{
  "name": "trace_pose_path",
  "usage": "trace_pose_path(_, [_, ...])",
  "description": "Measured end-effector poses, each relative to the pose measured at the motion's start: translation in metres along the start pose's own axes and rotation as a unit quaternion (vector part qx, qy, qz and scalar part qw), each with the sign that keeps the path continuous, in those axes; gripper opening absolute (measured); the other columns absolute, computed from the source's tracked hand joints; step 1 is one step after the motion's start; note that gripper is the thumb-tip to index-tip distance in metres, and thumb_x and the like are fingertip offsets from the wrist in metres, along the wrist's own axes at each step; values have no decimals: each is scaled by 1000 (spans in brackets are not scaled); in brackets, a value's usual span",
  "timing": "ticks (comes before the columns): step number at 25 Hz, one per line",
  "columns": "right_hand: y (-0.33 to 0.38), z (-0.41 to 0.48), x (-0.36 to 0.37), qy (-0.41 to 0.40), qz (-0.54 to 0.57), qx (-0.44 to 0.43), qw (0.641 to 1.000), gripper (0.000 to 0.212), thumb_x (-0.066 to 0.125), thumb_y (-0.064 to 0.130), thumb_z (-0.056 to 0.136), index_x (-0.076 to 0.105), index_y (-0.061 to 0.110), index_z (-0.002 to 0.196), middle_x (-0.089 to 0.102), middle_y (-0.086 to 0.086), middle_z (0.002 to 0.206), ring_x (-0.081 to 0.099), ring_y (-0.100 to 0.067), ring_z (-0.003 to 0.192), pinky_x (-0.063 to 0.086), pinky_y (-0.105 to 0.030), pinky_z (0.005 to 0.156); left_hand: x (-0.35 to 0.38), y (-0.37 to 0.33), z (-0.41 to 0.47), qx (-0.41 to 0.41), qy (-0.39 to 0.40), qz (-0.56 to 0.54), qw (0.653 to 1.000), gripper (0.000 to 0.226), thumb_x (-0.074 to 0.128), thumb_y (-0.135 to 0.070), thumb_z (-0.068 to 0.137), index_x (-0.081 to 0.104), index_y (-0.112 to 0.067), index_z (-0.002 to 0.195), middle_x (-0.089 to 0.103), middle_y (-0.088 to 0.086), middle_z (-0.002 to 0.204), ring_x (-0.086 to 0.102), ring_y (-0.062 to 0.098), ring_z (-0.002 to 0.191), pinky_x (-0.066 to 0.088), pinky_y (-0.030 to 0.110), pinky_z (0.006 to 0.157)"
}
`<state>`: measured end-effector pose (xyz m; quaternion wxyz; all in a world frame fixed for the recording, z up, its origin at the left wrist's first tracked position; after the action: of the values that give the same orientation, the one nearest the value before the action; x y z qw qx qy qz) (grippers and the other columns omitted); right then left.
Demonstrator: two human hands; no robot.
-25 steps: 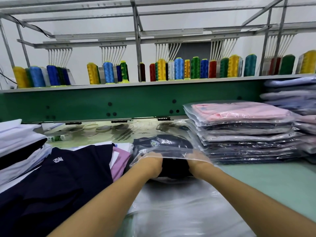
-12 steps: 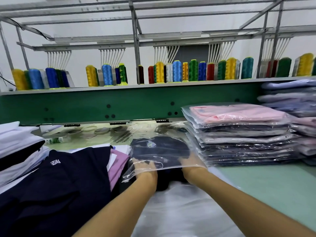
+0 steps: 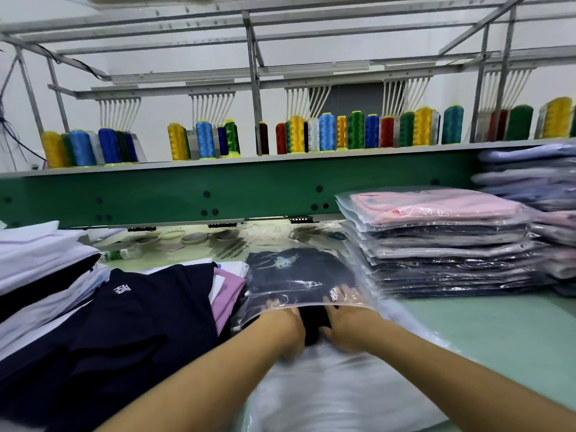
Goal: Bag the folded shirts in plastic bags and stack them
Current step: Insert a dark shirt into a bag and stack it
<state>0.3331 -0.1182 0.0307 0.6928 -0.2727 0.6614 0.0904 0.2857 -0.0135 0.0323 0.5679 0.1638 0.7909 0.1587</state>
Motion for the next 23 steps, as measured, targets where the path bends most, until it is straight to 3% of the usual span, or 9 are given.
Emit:
trace_pose_path(2, [0, -15, -5, 1, -32, -33, 999, 60, 44, 17, 101, 24, 1, 156, 22, -22, 162, 18, -37, 152, 16, -43, 124, -7, -5, -14, 35, -25, 20, 999, 38, 49, -13, 98, 56, -1, 133, 55, 19, 137, 55, 35, 123, 46, 46, 103])
trace_pose_path(5, [2, -38, -23, -44, -40, -116, 991, 33, 48, 8, 97, 59, 7, 128, 56, -13, 133, 52, -33, 125, 44, -39, 96, -31, 4, -39, 24, -169, 41, 984, 22, 57, -15, 93, 65, -14, 114, 65, 11, 122, 63, 32, 111, 45, 35, 75])
trace_pose_path(7, [0, -56, -44, -121, -2, -149, 981, 22, 50, 17, 97, 64, 18, 114, 65, -6, 115, 61, -30, 105, 44, -36, 73, -43, 11, -57, 27, -265, 60, 962, 6, 61, -19, 88, 59, -23, 91, 69, 8, 106, 67, 31, 94, 34, 33, 63])
trace_pose_path(9, [-10, -72, -64, -254, 28, -151, 955, 6, 56, 30, 95, 56, 28, 101, 67, 5, 97, 63, -24, 85, 39, -33, 59, -44, 24, -65, 8, -320, 25, 947, 16, 65, -25, 85, 50, -21, 90, 68, 6, 99, 66, 32, 87, 28, 33, 57])
trace_pose_path(11, [-29, -76, -67, -331, 68, -109, 935, 30, 65, 47, 87, 41, 32, 97, 58, 12, 95, 59, -17, 83, 37, -31, 52, -39, 38, -68, -26, -367, -38, 929, 37, 70, -34, 83, 44, -19, 104, 65, 2, 99, 63, 27, 88, 29, 32, 54])
trace_pose_path(14, [-58, -59, -38, -238, 139, 5, 961, 55, 68, 64, 79, 38, 30, 109, 46, 9, 107, 52, -18, 95, 49, -33, 64, -31, 53, -73, -68, -422, -86, 900, 54, 74, -37, 80, 40, -16, 117, 61, -1, 103, 58, 18, 88, 33, 27, 50])
trace_pose_path(18, [-54, -40, -5, -135, 92, -25, 986, 20, 54, 15, 88, 39, 28, 92, 48, 2, 99, 54, -28, 84, 45, -41, 67, -8, 64, -54, -63, -316, -118, 939, 51, 65, -20, 83, 40, -13, 126, 45, 9, 126, 50, 29, 112, 47, 36, 79])
trace_pose_path(20, [-53, -40, -1, -130, 68, -78, 986, 26, 45, -1, 82, 41, 25, 86, 46, 1, 96, 53, -29, 85, 45, -44, 68, 13, 60, -44, -31, -193, -115, 974, 33, 54, -6, 88, 49, -10, 120, 52, 13, 124, 56, 35, 112, 47, 41, 79])
trace_pose_path(23, [-57, -45, -9, -141, -7, -135, 981, 30, 45, -4, 82, 47, 26, 88, 47, 1, 103, 50, -25, 94, 41, -39, 65, 26, 55, -47, 3, -123, -74, 990, 25, 48, 0, 89, 57, -4, 112, 58, 19, 119, 61, 39, 104, 42, 38, 74])
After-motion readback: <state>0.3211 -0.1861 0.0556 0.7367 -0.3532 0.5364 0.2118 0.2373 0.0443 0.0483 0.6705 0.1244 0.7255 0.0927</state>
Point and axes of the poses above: each hand's wrist, its own z-axis towards the middle knuckle, its own x-axis out of the palm, y = z × x, the point moved 7 cm from there along z, towards the middle knuckle
